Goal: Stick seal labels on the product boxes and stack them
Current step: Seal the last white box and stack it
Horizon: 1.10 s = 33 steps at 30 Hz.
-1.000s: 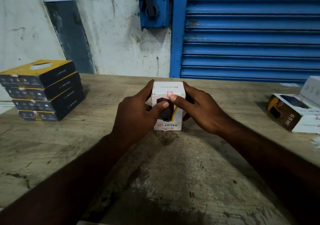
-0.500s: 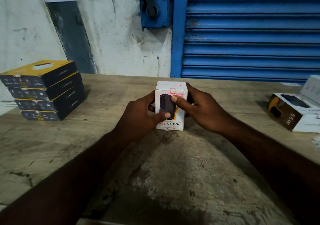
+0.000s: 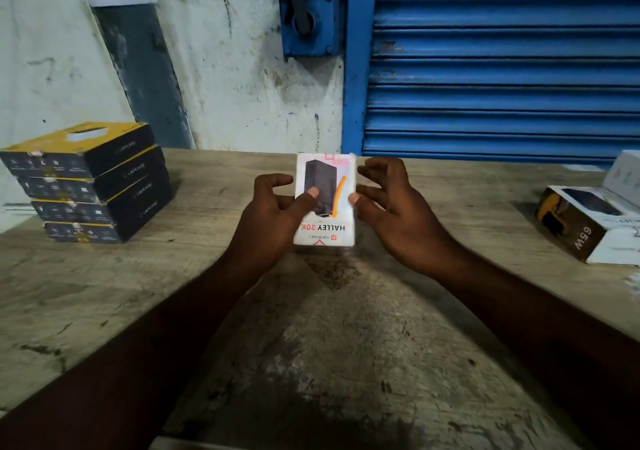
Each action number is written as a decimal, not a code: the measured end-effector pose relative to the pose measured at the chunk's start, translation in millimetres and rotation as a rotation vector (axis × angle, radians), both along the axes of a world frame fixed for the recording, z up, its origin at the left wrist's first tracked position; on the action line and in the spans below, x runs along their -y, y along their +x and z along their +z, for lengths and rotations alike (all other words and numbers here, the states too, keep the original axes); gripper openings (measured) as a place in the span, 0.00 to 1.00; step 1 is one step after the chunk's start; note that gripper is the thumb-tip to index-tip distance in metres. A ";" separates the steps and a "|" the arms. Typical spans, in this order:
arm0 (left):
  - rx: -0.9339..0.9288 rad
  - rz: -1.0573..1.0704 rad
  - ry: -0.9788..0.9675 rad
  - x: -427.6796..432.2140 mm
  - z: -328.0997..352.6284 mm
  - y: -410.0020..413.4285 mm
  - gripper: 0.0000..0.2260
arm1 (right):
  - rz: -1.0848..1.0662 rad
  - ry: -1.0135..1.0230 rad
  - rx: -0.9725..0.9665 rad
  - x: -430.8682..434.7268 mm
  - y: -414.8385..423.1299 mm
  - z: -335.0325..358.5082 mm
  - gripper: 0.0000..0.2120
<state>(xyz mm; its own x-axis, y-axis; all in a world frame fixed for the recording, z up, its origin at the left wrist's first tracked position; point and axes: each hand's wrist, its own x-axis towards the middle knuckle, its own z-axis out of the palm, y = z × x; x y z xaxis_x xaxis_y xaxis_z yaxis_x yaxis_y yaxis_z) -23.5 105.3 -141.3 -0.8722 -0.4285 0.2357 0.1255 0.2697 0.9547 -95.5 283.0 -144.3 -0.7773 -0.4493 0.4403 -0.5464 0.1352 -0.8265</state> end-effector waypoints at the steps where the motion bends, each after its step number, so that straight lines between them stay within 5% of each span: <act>1: 0.010 0.001 0.032 0.4 0.1 -0.4 0.18 | 0.001 0.023 -0.031 0.3 2.0 0.7 0.26; 8: 0.107 -0.016 0.168 1.8 1.4 -1.4 0.17 | 0.138 0.115 -0.123 -0.9 7.0 -0.6 0.23; 16: 0.137 -0.046 0.334 1.6 4.2 -0.4 0.13 | 0.178 0.303 -0.110 -2.6 7.4 -2.5 0.44; 21: 0.109 -0.193 0.376 0.9 6.4 1.4 0.11 | 0.089 0.152 -0.109 -5.4 2.2 -4.3 0.33; 33: 0.120 -0.373 0.448 -1.2 9.2 5.7 0.15 | 0.002 0.065 -0.036 -3.1 -5.2 -9.2 0.31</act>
<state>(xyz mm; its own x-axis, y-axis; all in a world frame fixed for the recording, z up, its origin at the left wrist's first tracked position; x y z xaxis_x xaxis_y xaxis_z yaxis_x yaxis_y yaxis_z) -17.8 106.5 -132.2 -0.9924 -0.1228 -0.0072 0.0182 -0.2044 0.9787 -100.8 286.1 -153.5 -0.7604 -0.4796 0.4379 -0.5760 0.1866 -0.7959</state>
